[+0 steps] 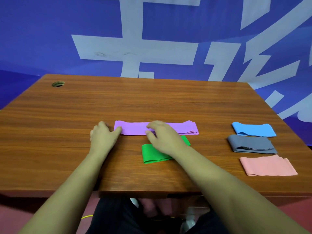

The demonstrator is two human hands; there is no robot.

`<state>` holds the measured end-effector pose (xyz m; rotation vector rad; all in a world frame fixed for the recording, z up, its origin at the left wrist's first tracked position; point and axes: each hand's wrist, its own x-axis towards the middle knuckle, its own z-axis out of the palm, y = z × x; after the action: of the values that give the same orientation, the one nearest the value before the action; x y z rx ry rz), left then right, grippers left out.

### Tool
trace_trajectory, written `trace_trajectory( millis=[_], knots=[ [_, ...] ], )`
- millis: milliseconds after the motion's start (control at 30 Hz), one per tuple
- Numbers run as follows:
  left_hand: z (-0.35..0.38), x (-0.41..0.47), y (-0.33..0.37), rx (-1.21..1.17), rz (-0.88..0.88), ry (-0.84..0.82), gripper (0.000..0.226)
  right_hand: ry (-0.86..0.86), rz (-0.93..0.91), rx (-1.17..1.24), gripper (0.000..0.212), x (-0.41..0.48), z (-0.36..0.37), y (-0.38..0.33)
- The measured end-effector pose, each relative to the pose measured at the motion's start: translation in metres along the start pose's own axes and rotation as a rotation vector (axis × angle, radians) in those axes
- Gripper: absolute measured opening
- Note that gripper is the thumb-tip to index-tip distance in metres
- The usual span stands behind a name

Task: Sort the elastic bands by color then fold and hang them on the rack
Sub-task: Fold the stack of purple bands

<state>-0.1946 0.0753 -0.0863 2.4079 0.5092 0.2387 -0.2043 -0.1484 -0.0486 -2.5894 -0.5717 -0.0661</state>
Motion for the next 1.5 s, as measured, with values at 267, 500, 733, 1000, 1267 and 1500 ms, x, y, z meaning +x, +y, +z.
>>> trace_trajectory(
  millis=[267, 500, 733, 1000, 1267, 1500],
  knots=[
    [0.003, 0.007, 0.025, 0.194, -0.190, -0.131, 0.045, -0.085, 0.026, -0.087, 0.035, 0.006, 0.013, 0.004],
    [0.001, -0.003, 0.028, -0.051, 0.085, -0.083, 0.014, -0.055, 0.148, 0.130, 0.025, 0.012, 0.006, 0.001],
    [0.001, -0.014, 0.061, -0.543, 0.235, -0.202, 0.020, 0.017, 0.507, 1.053, 0.032, 0.039, -0.014, -0.016],
    [0.014, -0.018, 0.071, -0.775, 0.372, -0.467, 0.041, 0.045, 0.711, 1.255, 0.003, 0.043, -0.032, 0.007],
    [0.027, -0.005, 0.072, -0.336, 0.583, -0.359, 0.072, 0.067, 0.751, 1.437, 0.022, 0.039, -0.043, 0.018],
    [0.029, -0.001, 0.072, -0.487, 0.466, -0.440, 0.067, 0.179, 0.712, 1.020, 0.026, 0.033, -0.044, 0.028]
  ],
)
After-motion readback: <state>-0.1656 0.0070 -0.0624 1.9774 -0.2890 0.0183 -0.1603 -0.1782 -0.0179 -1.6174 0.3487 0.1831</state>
